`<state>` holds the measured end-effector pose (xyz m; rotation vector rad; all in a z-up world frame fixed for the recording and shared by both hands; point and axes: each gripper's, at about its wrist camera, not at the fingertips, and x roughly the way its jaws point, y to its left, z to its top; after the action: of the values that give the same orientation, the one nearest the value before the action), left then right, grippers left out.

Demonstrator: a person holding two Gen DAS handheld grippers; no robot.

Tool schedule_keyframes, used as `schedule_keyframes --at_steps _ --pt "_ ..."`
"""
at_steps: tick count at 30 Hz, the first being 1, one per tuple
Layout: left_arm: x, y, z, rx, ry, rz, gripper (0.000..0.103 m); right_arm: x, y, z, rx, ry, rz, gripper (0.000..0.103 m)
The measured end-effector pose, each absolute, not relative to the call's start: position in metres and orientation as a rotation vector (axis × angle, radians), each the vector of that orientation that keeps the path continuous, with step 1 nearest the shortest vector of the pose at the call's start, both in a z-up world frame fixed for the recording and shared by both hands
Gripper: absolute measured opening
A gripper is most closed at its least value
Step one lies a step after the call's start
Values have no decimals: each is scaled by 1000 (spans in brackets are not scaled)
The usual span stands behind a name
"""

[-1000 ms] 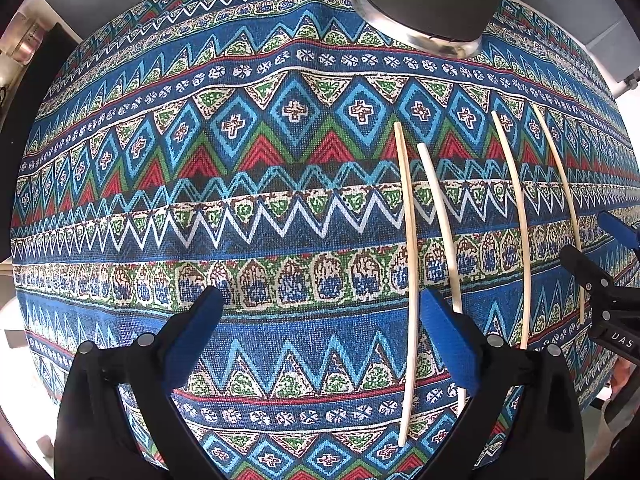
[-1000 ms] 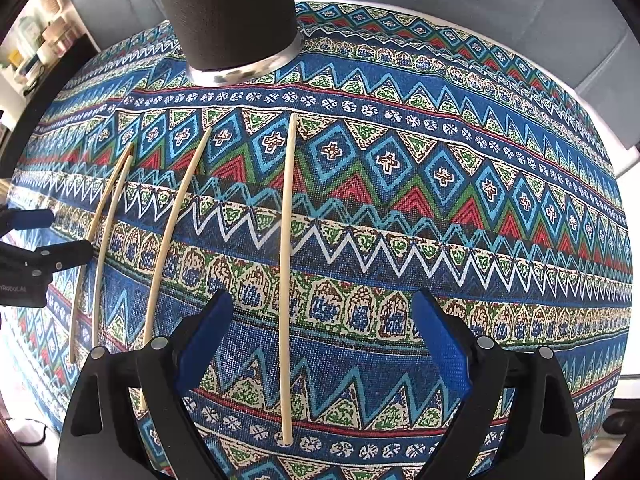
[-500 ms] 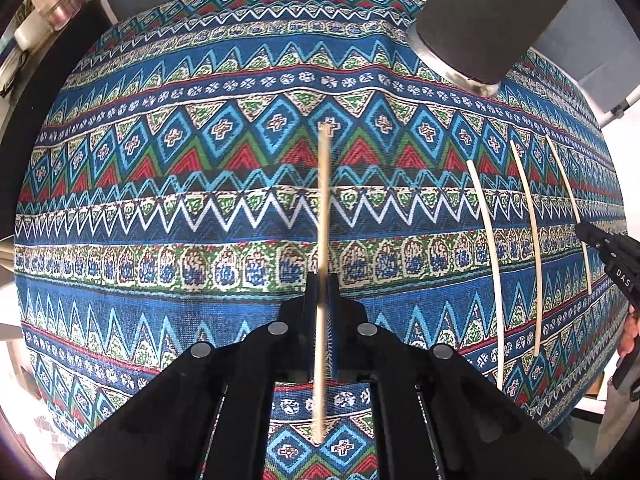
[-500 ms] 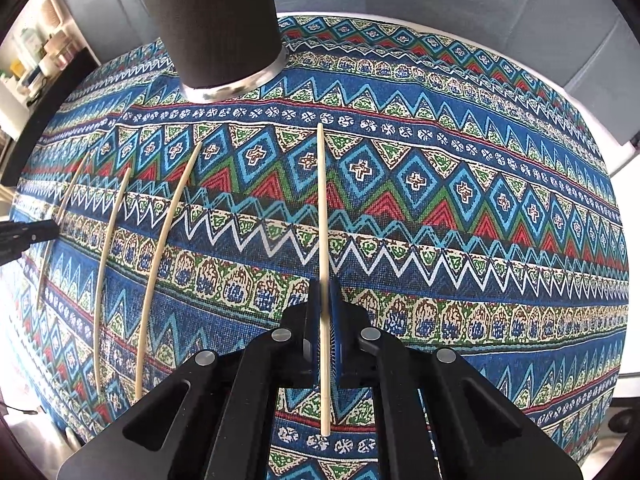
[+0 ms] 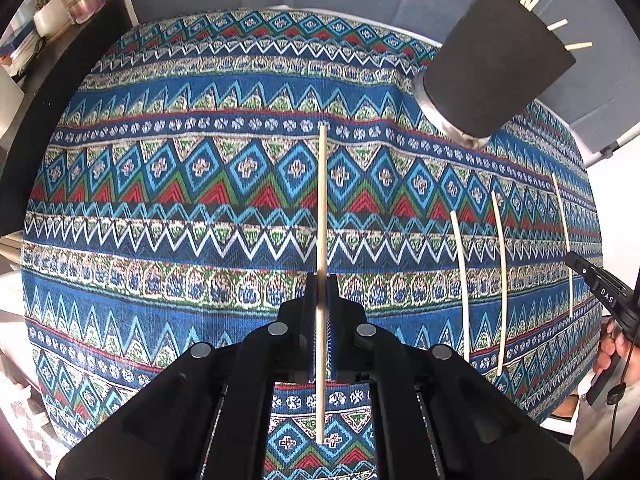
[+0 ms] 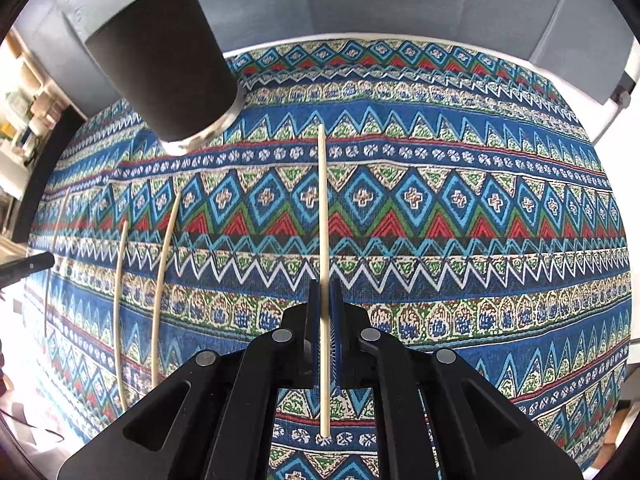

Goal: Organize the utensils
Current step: 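Lift both held sticks up over the black holder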

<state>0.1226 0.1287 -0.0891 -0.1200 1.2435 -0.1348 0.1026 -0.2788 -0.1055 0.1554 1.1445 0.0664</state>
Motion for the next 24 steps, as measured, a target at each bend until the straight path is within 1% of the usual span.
schedule_keyframes --at_steps 9,12,17,24 --pt "147 136 -37 -152 1144 -149 5 111 -289 -43 264 968 81 5" --pt "164 101 -25 -148 1094 -133 5 126 -276 -28 266 920 102 5" --pt "175 93 13 -114 997 -148 5 138 -264 2 247 853 141 5" --pt "191 82 50 -75 927 -154 5 153 -249 38 276 741 177 5"
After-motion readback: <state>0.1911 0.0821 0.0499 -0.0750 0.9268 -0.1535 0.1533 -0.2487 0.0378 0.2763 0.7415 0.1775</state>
